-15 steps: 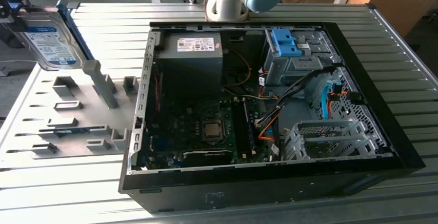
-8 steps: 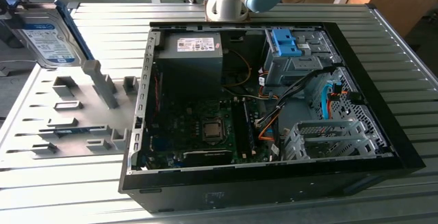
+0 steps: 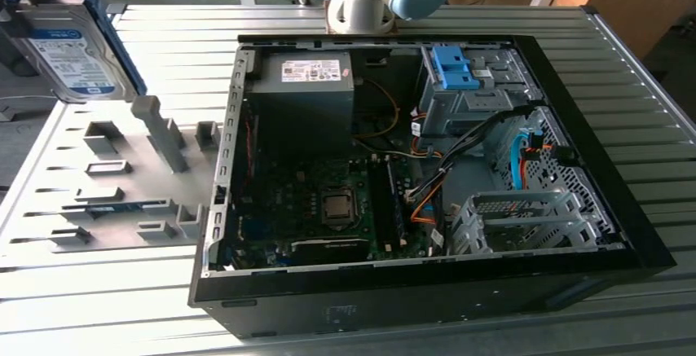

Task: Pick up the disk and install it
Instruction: 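Pick up the disk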

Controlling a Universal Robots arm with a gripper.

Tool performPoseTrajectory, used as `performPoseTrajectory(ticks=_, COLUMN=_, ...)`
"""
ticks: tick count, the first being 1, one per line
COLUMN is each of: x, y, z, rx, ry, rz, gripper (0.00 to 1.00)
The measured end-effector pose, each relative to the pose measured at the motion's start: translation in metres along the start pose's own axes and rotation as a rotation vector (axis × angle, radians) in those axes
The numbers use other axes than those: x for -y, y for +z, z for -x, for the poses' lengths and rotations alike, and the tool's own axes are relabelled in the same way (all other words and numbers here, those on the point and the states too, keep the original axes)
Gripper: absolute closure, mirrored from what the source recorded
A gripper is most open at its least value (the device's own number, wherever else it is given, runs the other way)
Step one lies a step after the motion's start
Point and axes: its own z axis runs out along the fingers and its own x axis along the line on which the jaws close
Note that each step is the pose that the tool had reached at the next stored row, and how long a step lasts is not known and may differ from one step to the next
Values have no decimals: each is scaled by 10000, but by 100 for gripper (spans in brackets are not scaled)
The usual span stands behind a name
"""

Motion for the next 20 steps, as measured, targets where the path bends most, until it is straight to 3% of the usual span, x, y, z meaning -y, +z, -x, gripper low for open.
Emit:
performPoseTrajectory(ticks=6, x=-2, y=-117, z=2, rx=1, ry=0, rz=1, gripper=64)
performPoseTrajectory(ticks=8, x=-3, y=-225, z=4, rx=0, ry=0, rz=1, gripper=64)
performPoseTrajectory(ticks=20, x=-5, y=-368, z=6, rx=0, ry=0, rz=1, gripper=64)
